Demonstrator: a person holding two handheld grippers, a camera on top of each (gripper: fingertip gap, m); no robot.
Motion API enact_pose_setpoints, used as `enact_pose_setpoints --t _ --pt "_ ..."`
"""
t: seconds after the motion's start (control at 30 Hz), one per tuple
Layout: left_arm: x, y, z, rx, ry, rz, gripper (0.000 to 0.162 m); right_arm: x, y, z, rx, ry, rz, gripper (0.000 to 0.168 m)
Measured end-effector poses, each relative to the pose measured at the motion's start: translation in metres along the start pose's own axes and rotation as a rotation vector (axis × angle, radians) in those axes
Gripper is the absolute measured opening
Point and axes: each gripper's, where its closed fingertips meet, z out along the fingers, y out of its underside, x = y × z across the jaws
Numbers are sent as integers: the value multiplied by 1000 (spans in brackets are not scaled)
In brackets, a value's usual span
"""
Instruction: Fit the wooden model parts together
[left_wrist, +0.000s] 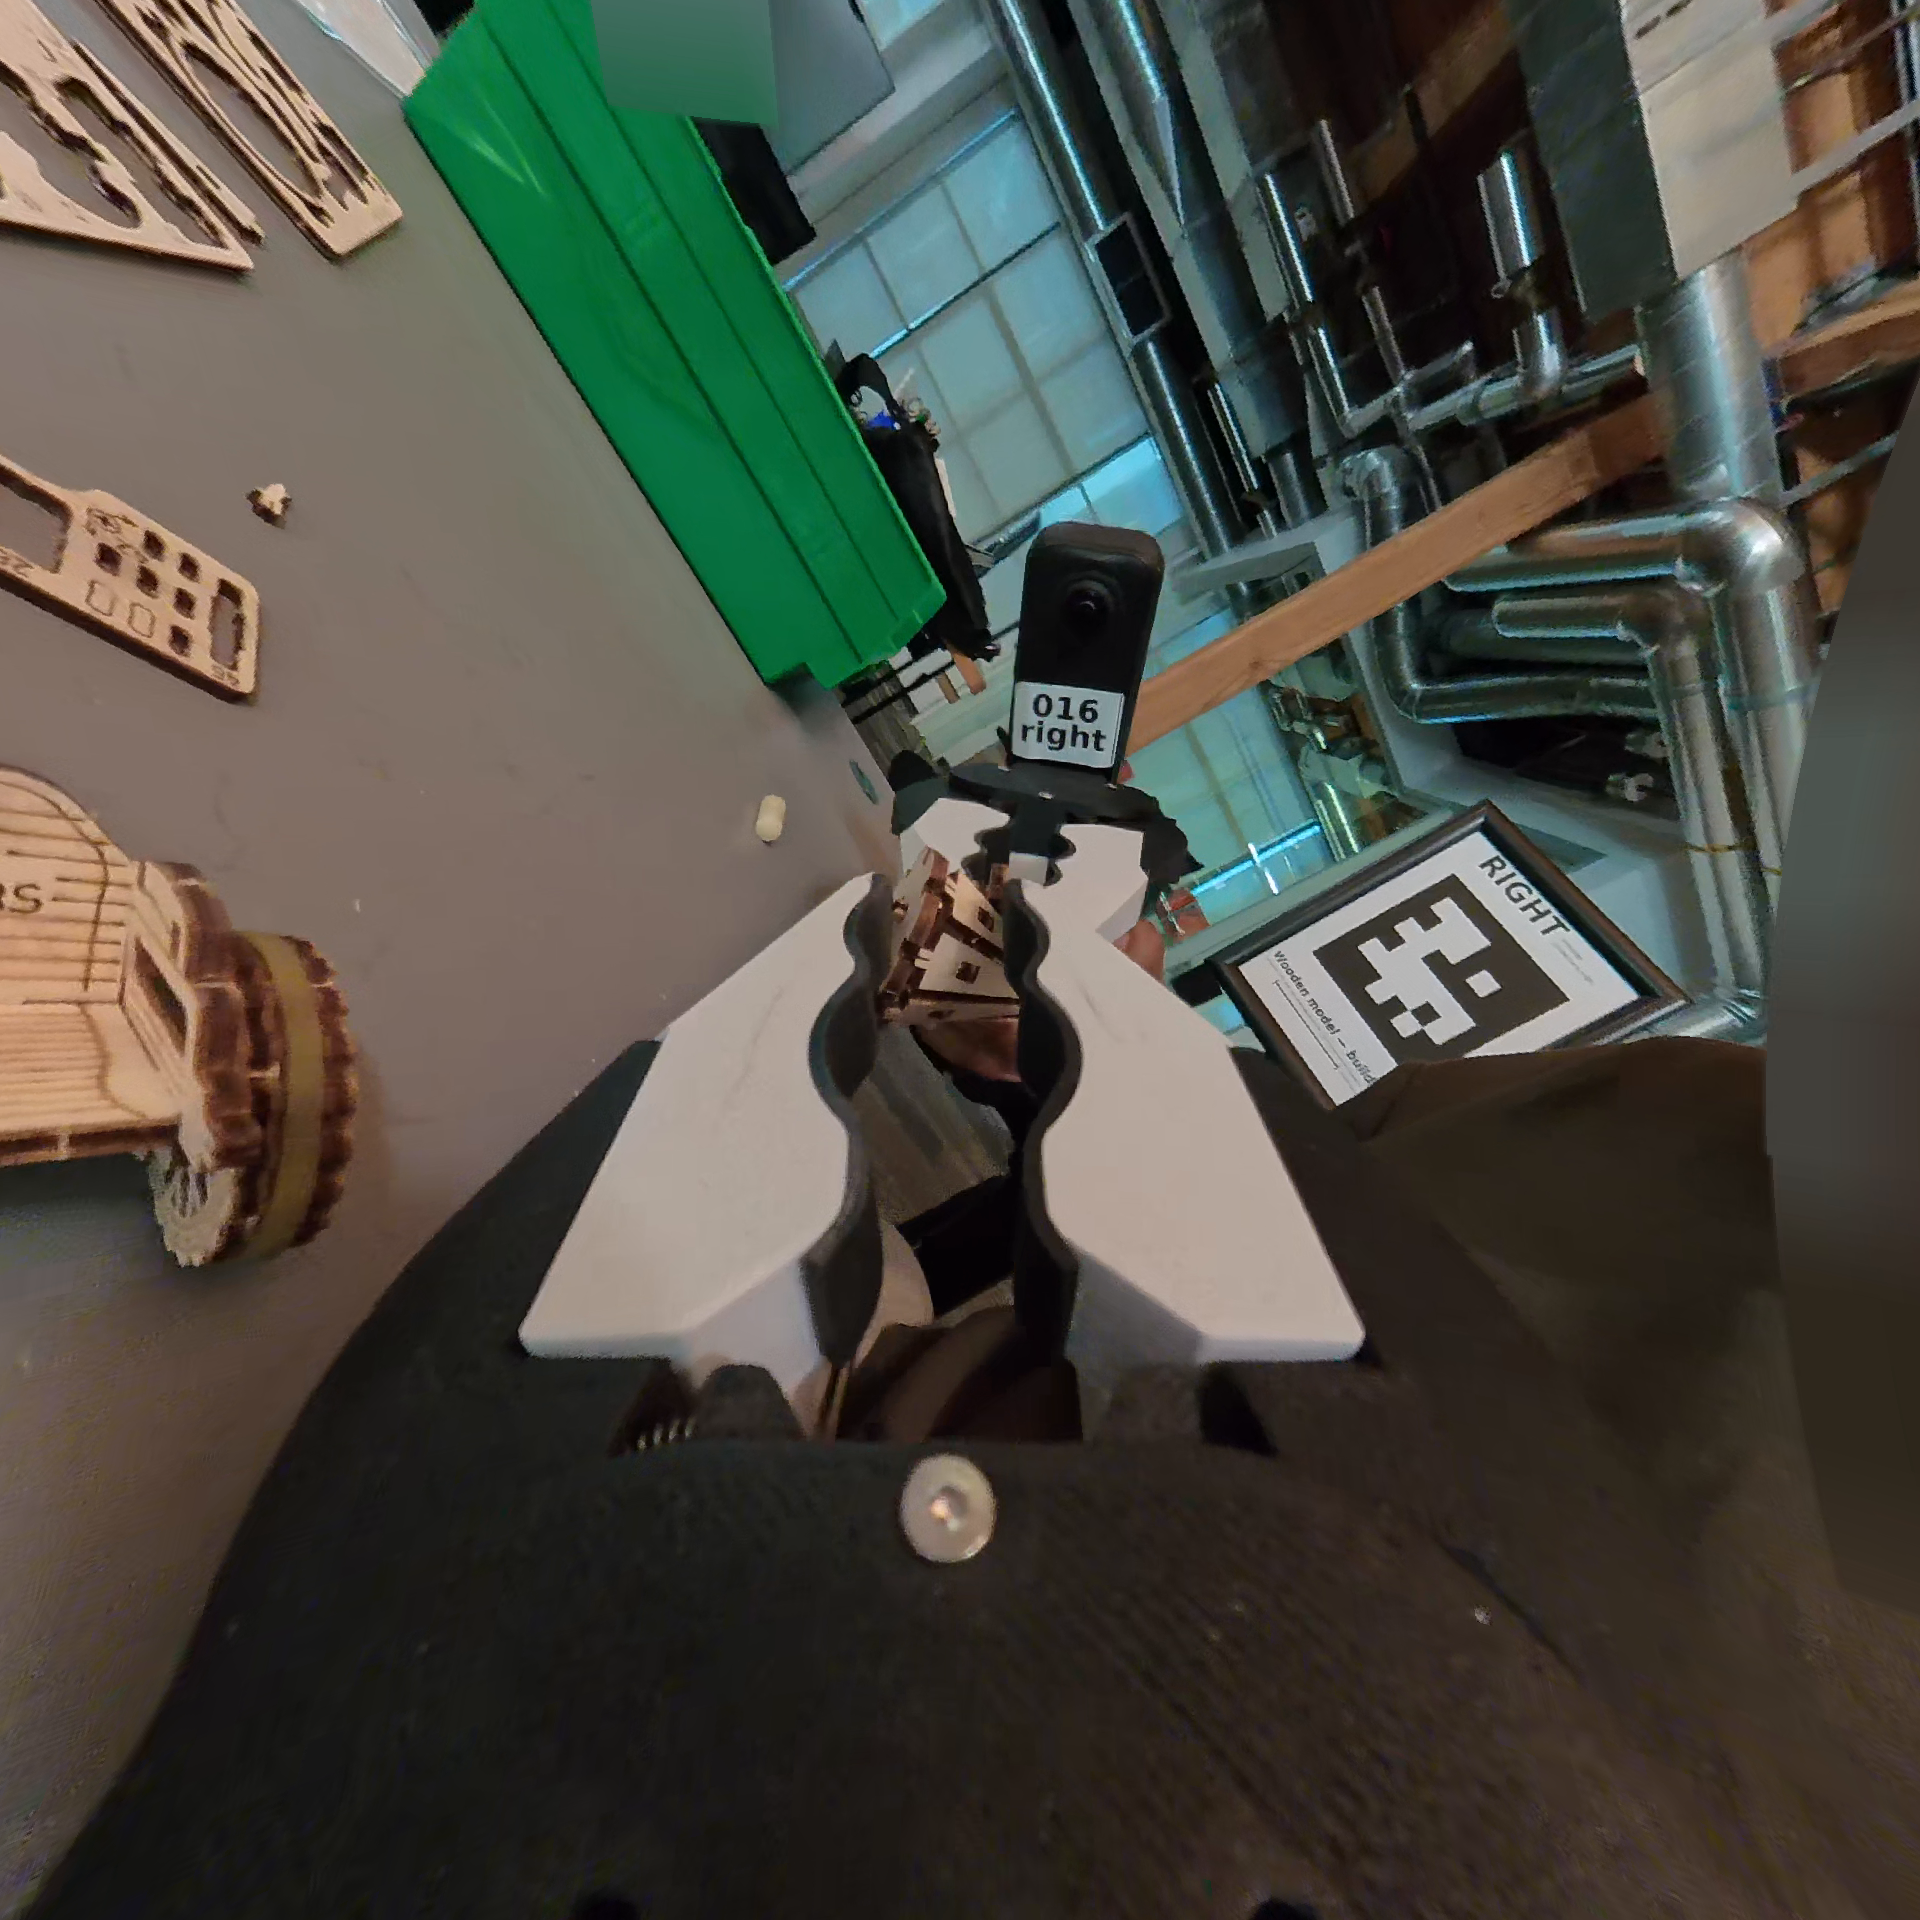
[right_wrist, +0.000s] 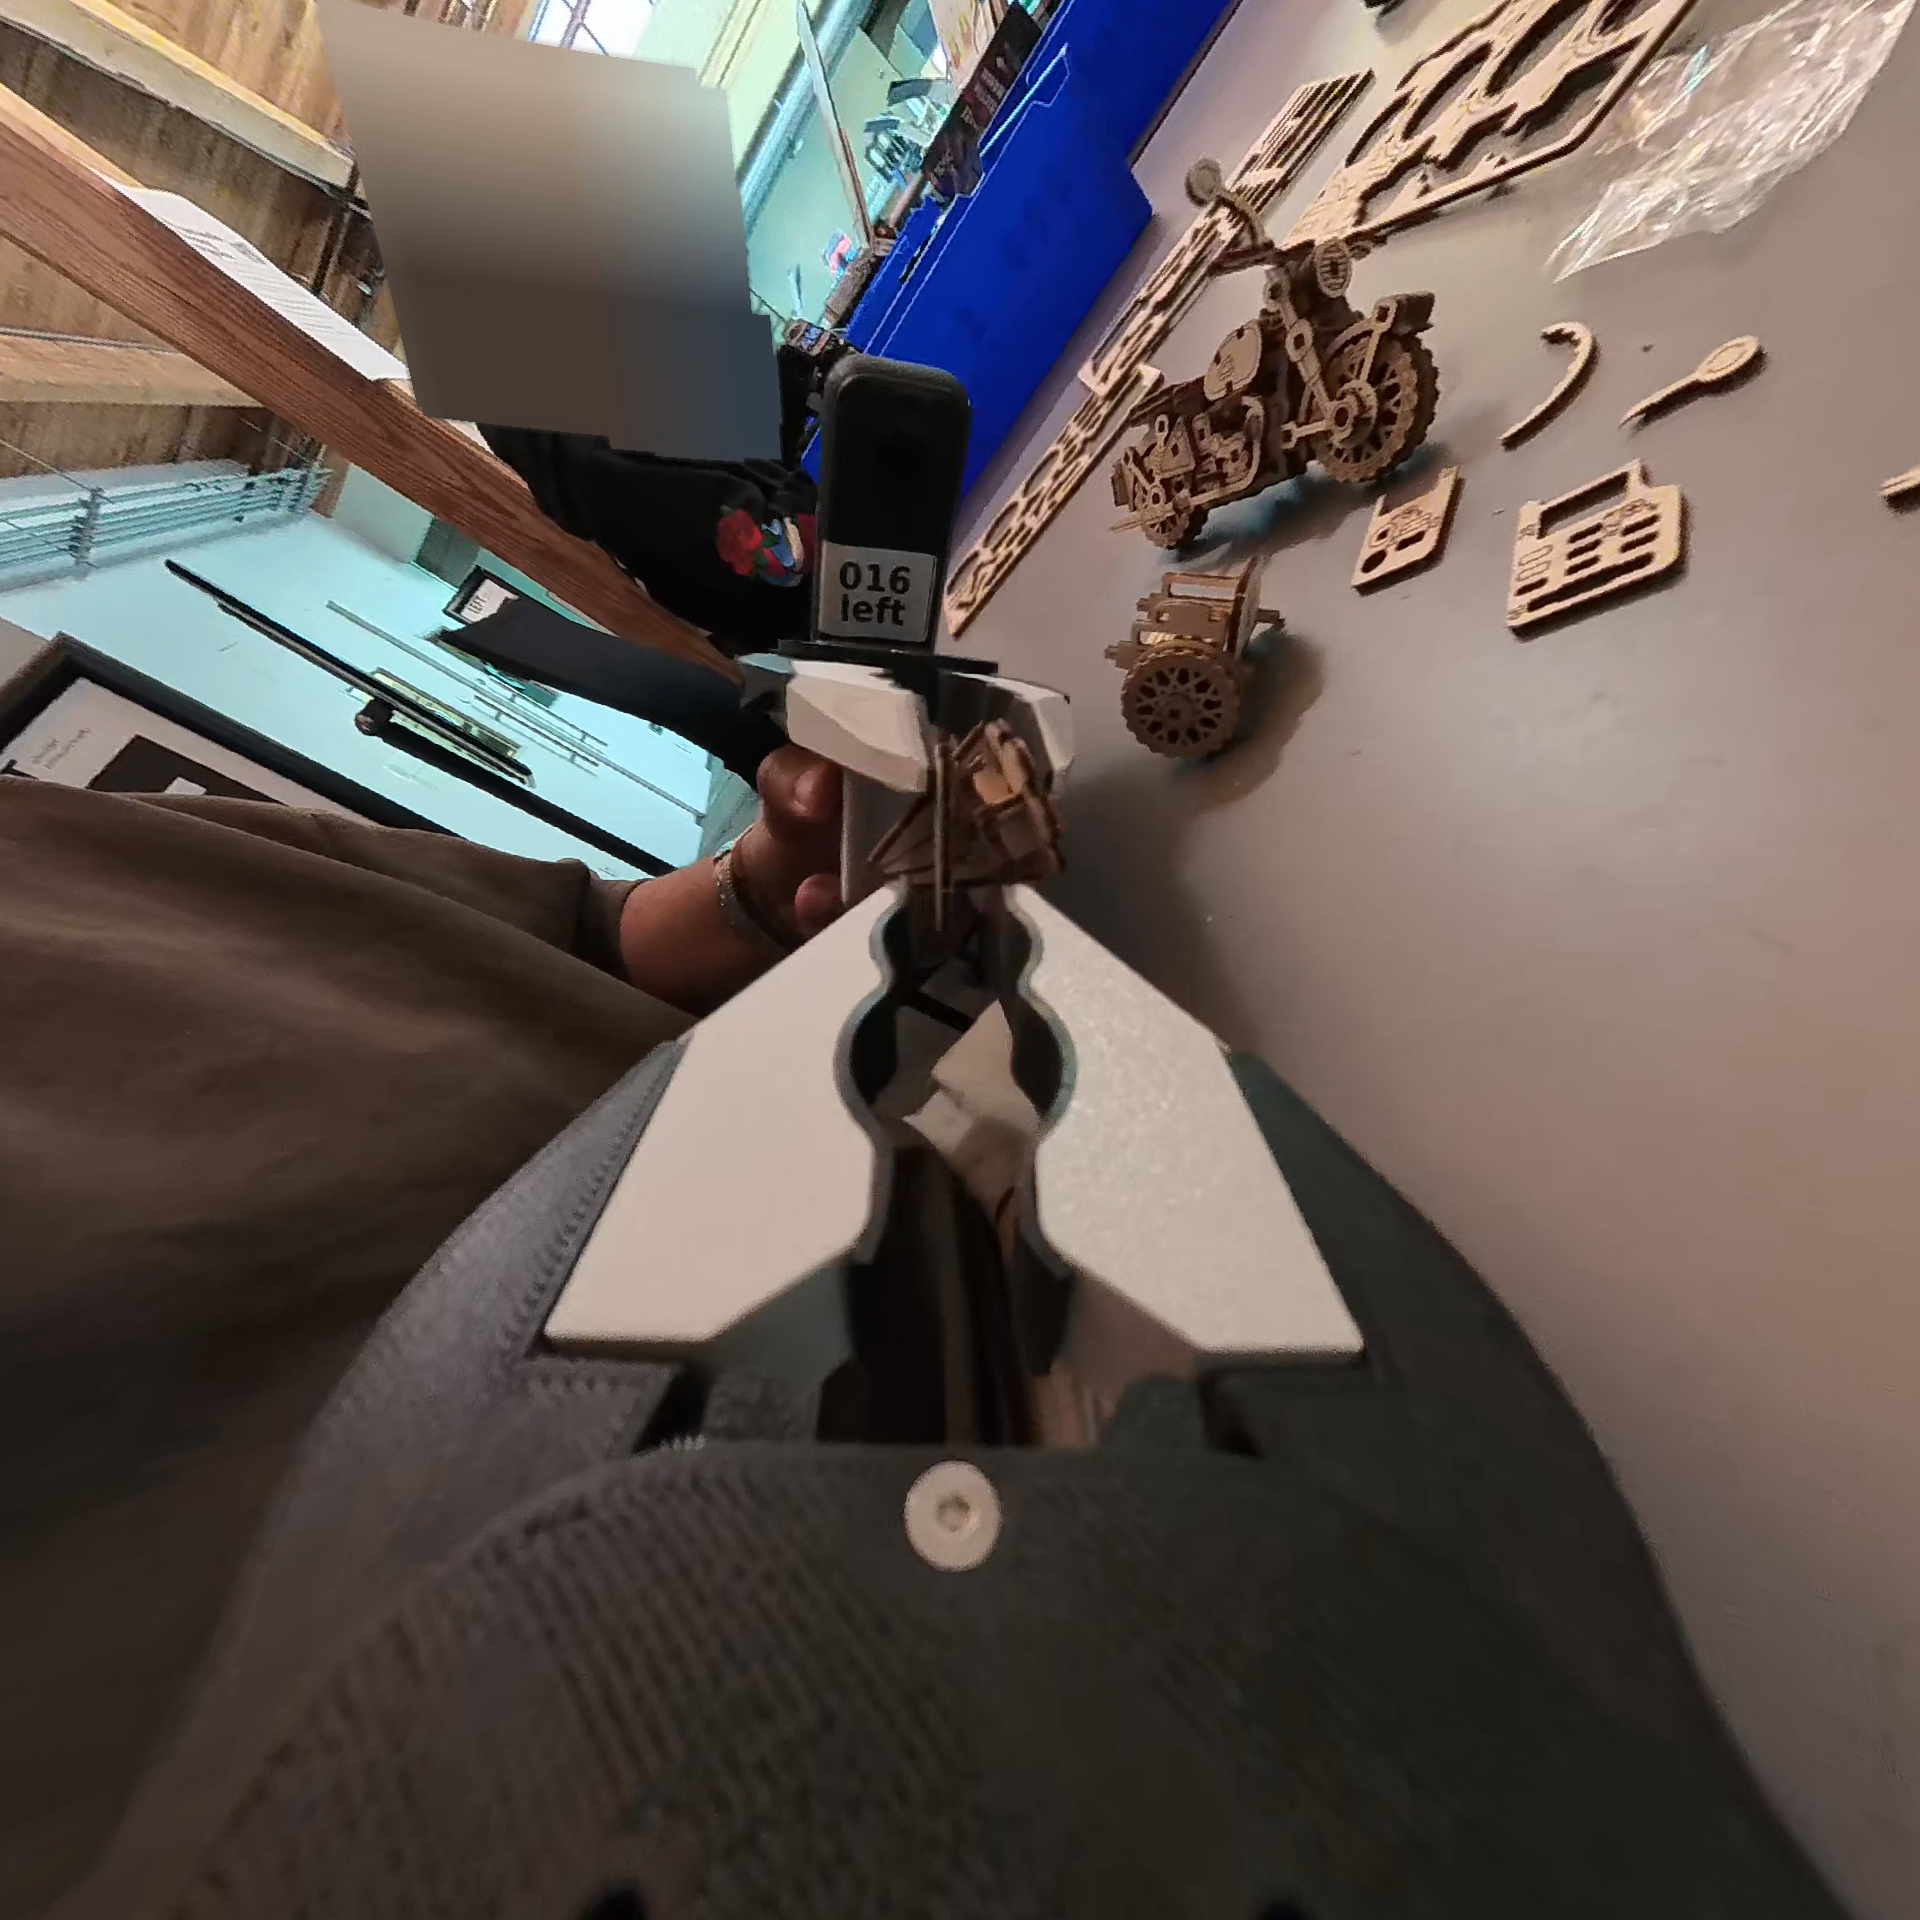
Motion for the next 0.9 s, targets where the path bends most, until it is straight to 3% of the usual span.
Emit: enact_pose_setpoints --t 0.03,0.2,0.7,0.9 --pt "0 0 0 5 -6 7 18 0 0 0 2 -8 7 14" --pt "-1 0 1 8 -32 43 18 3 1 0 -11 20 -23 2" --pt "-9 -7 -2 45 -64 0 16 18 -16 -25 63 69 -33 0" --pt "-10 -9 -3 66 -75 -1 16 73 1 -41 -58 369 -18 2"
